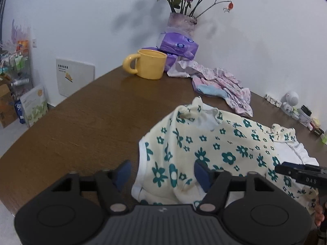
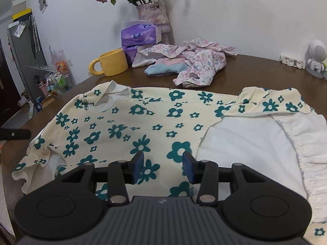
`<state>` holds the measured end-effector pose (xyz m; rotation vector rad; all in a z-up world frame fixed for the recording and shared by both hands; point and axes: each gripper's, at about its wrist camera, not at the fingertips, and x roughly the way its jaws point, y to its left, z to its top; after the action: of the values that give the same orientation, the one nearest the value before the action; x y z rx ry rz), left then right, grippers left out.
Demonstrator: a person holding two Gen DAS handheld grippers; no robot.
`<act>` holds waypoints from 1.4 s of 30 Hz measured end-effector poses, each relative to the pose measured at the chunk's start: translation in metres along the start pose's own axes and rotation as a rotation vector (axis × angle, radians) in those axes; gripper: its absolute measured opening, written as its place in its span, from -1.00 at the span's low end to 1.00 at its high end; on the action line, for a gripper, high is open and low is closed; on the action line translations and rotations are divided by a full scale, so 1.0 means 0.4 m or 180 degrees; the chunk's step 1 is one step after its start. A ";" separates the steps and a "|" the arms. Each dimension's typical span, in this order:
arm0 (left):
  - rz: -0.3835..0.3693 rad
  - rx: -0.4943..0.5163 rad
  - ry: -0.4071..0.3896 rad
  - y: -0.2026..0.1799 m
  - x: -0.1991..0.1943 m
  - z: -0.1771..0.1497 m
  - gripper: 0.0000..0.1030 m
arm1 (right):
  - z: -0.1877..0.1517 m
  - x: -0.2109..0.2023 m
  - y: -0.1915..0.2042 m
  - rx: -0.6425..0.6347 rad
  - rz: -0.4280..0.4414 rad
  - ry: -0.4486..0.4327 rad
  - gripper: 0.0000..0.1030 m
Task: Fold clothes
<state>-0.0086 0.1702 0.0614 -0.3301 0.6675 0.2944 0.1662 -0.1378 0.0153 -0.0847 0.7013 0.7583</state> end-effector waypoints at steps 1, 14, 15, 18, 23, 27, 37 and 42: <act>-0.0047 0.0011 0.0044 -0.003 0.011 0.001 -0.23 | 0.000 0.000 0.003 -0.0012 0.0011 -0.0002 -0.18; -0.0125 -0.0317 0.0105 0.052 0.111 0.098 0.00 | -0.006 0.003 -0.007 0.0031 -0.0041 0.0065 -0.17; -0.0022 -0.0261 0.0093 0.056 0.122 0.113 -0.02 | -0.006 0.005 -0.007 0.0029 -0.0048 0.0075 -0.17; 0.0039 -0.0121 0.0231 0.067 0.175 0.139 -0.16 | -0.007 0.008 -0.003 0.0014 -0.0068 0.0094 -0.16; -0.0361 -0.0145 0.0529 0.094 0.245 0.151 -0.47 | -0.004 0.013 0.005 -0.0026 -0.0115 0.0113 -0.14; -0.0525 0.0040 0.0515 0.082 0.252 0.157 -0.97 | -0.005 0.016 0.015 -0.0085 -0.0164 0.0130 -0.13; -0.0874 0.0863 0.0264 0.017 0.190 0.138 -0.90 | 0.050 0.023 0.054 -0.0153 -0.0138 0.0228 -0.11; -0.1075 0.1163 0.0317 0.004 0.214 0.127 -0.91 | 0.101 0.042 0.115 -0.0269 -0.0087 0.0184 -0.11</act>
<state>0.0830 0.2051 0.0433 -0.1034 0.7356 -0.1675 0.1669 -0.0813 0.0443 -0.1933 0.7215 0.7618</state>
